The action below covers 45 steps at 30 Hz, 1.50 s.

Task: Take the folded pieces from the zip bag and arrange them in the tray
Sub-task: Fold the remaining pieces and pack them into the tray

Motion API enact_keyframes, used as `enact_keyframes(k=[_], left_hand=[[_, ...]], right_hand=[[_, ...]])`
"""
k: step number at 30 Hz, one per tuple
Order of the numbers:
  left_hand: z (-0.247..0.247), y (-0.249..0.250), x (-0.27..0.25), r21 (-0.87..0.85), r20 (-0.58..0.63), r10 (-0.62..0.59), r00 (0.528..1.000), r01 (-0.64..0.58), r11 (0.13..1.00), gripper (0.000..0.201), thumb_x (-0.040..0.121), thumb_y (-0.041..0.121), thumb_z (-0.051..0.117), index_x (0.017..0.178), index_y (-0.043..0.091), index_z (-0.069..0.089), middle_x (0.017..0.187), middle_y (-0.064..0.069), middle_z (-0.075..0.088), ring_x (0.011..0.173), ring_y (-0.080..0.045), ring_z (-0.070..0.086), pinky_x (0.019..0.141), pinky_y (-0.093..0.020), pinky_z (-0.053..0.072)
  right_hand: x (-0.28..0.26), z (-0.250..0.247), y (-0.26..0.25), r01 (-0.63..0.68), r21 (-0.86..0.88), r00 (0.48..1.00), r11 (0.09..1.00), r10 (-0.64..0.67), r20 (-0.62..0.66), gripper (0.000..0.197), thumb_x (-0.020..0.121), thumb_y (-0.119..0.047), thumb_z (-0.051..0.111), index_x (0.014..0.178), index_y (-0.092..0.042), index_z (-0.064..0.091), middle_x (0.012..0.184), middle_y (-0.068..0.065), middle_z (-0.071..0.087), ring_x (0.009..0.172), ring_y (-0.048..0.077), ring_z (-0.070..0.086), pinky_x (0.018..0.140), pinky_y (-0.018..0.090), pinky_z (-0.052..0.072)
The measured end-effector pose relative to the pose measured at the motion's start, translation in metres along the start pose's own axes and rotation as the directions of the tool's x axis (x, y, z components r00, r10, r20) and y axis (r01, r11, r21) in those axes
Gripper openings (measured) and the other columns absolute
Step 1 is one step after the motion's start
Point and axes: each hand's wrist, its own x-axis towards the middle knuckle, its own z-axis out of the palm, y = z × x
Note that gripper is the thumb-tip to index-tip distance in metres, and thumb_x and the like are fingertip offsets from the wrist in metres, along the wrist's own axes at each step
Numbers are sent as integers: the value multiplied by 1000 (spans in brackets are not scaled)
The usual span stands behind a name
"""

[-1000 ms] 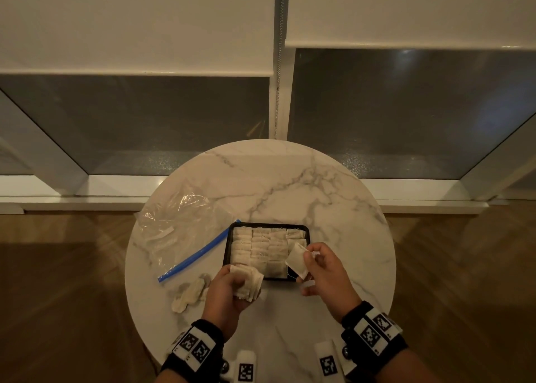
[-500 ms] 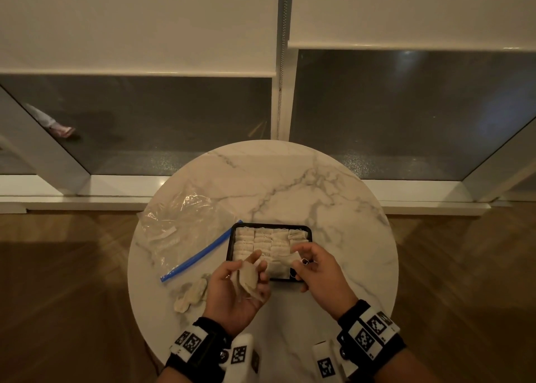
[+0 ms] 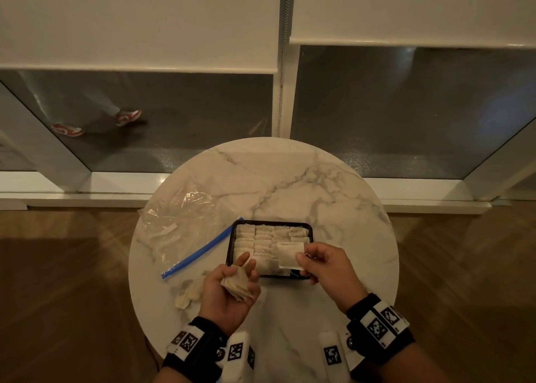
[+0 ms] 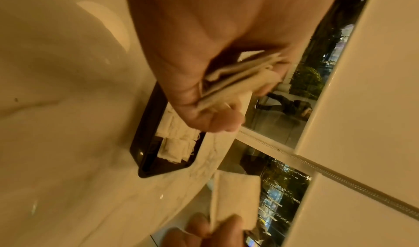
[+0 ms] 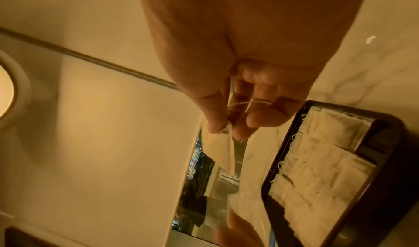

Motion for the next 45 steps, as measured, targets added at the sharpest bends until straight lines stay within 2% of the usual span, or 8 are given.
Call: enact_keyframes(k=[4,7,9,17,22,32,38,45], left_hand=[[-24,2,11,20,-287,60,956,-57,998,64,77,1,41,140,5,51,120,-21,60,93,-31,61,67,-35,59],[-41,7,12,77,-385,108,917,-85,993,76,72,-5,39,147,9,41,125,-25,56,99,-37,57,107,-48,45],[-50,12,13,99,-427,125,895,-91,991,71,78,-8,36,147,10,39,136,-24,52,100,-37,57,115,-54,35],[-64,31,9,150,-367,215,905,-171,974,29,99,-2,31,118,-3,53,113,-26,59,99,-42,60,91,-61,49],[-71,37,9,141,-370,204,906,-163,977,29,105,16,39,108,-1,62,87,-20,72,66,-30,75,62,-47,63],[-60,16,4,175,-413,195,889,-133,976,19,103,21,51,105,7,63,87,-13,64,74,-20,61,58,-31,51],[-39,-12,0,324,-499,261,827,-101,941,24,104,17,49,83,7,56,49,-7,54,35,-13,49,49,-25,39],[-13,-17,3,527,-156,203,967,-92,845,30,95,23,65,122,10,62,106,-13,62,63,-14,52,59,-27,45]], right_hand=[[3,-2,3,37,-30,999,999,-38,-32,5,90,-6,69,87,-10,71,66,-8,67,58,1,60,52,16,46],[2,0,8,30,-55,999,998,-31,-29,7,89,-4,68,86,-10,70,69,-8,67,59,-1,61,52,13,45],[1,0,14,-4,-72,1000,997,2,-22,6,89,-7,69,87,-12,71,71,-6,67,60,4,60,51,17,46],[2,1,23,-38,-120,999,992,39,0,6,90,-12,69,87,-17,70,69,-7,66,61,7,59,51,21,46],[3,4,25,-52,-129,998,990,54,11,3,89,-13,70,89,-16,71,71,-7,68,61,5,60,52,20,47],[6,5,26,-69,-151,996,986,77,52,5,86,-14,74,91,-15,73,85,3,75,66,6,62,54,19,48],[8,7,26,-50,-136,992,989,66,109,4,85,-13,75,89,-13,75,83,4,75,69,6,64,59,18,49],[8,10,22,-60,-152,977,987,89,192,2,86,-15,74,87,-14,74,78,2,72,67,6,61,59,21,49]])
